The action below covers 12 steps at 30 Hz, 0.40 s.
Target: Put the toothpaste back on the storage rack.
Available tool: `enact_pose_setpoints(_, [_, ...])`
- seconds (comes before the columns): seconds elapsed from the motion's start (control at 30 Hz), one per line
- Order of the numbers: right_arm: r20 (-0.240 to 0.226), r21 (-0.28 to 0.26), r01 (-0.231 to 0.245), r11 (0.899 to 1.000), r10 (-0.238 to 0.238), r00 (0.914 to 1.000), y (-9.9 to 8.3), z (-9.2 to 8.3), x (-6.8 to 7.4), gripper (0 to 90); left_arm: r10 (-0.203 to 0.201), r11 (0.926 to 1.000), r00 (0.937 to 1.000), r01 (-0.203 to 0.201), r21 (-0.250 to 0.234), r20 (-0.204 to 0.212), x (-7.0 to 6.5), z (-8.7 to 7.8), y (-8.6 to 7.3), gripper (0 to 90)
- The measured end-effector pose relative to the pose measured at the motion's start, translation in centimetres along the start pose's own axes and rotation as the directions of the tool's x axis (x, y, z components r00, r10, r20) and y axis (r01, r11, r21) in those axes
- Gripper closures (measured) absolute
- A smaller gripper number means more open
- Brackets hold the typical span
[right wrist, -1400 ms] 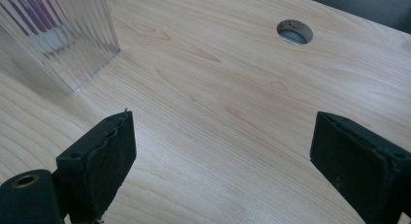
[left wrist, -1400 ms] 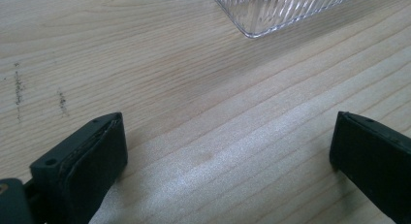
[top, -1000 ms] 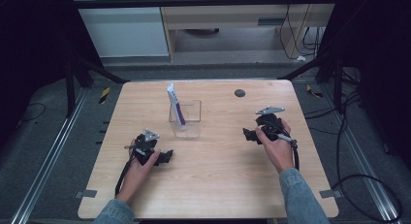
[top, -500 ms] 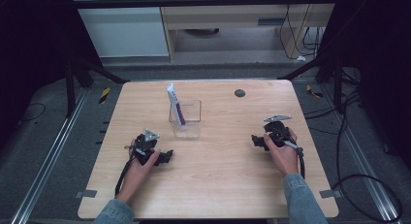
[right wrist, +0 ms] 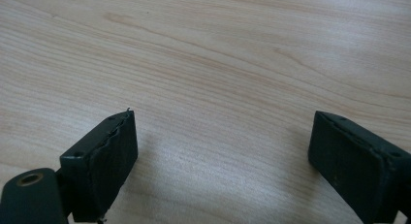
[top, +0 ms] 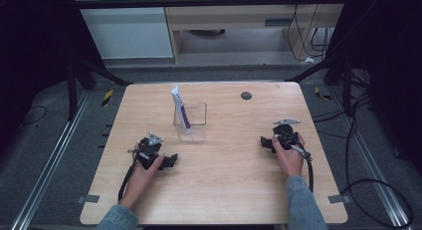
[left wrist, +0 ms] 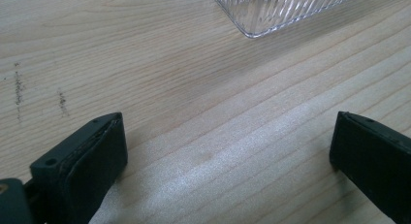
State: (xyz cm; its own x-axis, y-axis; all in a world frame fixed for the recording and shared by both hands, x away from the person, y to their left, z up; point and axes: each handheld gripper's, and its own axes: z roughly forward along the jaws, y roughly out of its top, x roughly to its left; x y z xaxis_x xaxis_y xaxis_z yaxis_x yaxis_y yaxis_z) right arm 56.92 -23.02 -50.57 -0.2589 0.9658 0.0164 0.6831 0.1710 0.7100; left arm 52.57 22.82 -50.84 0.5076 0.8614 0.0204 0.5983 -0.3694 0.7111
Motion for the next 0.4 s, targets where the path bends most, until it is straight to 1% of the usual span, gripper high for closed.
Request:
enact_pose_setpoints(0.03, [0.007,-0.012,0.006,1.0,-0.006,1.0,-0.03,0.17,0.01,9.5,0.0,1.0,1.0,0.0,0.0,0.0,0.0,0.0,0.0,0.0])
enact_pose_setpoints(0.1, [0.014,-0.028,-0.002,1.0,0.003,0.9999,-0.01,0.4,0.21,9.3,0.0,1.0,1.0,0.0,0.0,0.0,0.0,0.0,0.0,0.0])
enact_pose_setpoints(0.17, [0.018,-0.04,0.009,0.999,-0.008,0.9998,-0.05,0.62,0.32,7.9,0.0,1.0,1.0,0.0,0.0,0.0,0.0,0.0,0.0,0.0])
enact_pose_setpoints(0.3, [0.011,-0.037,0.018,0.999,-0.018,0.9998,0.01,0.71,0.32,5.7,0.0,1.0,1.0,0.0,0.0,0.0,0.0,0.0,0.0,0.0])
enact_pose_setpoints(0.33, [0.014,-0.031,0.01,0.999,-0.01,0.9999,0.0,0.72,0.31,2.5,0.0,1.0,1.0,0.0,0.0,0.0,0.0,0.0,0.0,0.0])
enact_pose_setpoints(0.37, [0.034,-0.02,-0.011,1.0,0.012,0.9993,0.02,0.8,0.29,0.4,-0.001,1.0,1.0,0.001,0.0,0.0,-0.01,0.0,-0.01,0.0])
enact_pose_setpoints(0.4, [0.06,-0.021,-0.031,0.999,0.032,0.9977,0.03,0.85,0.27,0.2,0.0,1.0,1.0,0.0,0.0,0.0,0.0,0.0,-0.01,0.0])
